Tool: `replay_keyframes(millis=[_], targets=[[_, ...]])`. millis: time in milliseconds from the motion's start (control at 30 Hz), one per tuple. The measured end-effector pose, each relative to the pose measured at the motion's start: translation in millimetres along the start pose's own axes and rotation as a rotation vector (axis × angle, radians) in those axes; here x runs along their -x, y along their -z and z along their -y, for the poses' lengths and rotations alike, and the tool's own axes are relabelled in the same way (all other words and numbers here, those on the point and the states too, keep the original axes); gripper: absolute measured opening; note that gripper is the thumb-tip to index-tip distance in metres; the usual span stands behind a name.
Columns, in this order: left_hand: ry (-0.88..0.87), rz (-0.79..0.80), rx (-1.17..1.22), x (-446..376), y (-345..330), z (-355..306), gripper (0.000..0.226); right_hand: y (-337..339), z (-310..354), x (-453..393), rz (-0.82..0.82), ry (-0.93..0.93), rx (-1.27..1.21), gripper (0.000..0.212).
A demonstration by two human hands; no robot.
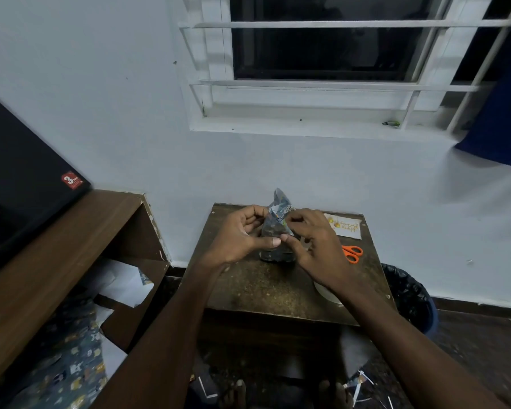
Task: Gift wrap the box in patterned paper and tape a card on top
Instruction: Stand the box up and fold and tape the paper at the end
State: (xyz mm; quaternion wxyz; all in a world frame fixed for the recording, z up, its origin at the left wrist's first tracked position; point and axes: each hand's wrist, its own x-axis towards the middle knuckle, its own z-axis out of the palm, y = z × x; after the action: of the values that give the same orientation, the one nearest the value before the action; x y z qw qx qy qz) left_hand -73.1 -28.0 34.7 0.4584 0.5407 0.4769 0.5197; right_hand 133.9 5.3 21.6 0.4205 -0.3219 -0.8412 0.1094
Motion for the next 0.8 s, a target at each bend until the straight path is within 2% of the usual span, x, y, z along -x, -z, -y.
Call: replay_keyframes(millis=[100, 233, 367, 433, 633, 800], targets=[[-0.005, 0.006, 0.012, -0.1, -0.6, -0.4, 0.054, -1.4, -0.8, -1.5, 0.029, -0.008, 0.021, 0.005], [-0.026, 0.017, 0.026, -1.7, -0.1, 0.8, 0.050, -1.6, -0.8, -4.6, 0.040, -0.043, -0.029, 0.013], [-0.053, 0.038, 0.012, -1.8, -0.7, -0.2, 0.047, -1.9, 5.2, -5.2, 0.076, -0.127, -0.072, 0.037], [-0.065, 0.044, -0.015, -0.9, -0.5, -2.4, 0.046, -2.2, 6.8, -6.8, 0.082, -0.142, -0.078, 0.042], [-0.220, -0.111, -0.194, -1.3, -0.9, -5.3, 0.040, -1.0, 4.1, -8.2, 0.048, -0.158, -0.123, 0.029], [-0.286, -0.161, -0.275, 3.9, -6.6, -7.9, 0.042, 0.0, 6.0, -9.9, 0.040, -0.163, -0.097, 0.025]])
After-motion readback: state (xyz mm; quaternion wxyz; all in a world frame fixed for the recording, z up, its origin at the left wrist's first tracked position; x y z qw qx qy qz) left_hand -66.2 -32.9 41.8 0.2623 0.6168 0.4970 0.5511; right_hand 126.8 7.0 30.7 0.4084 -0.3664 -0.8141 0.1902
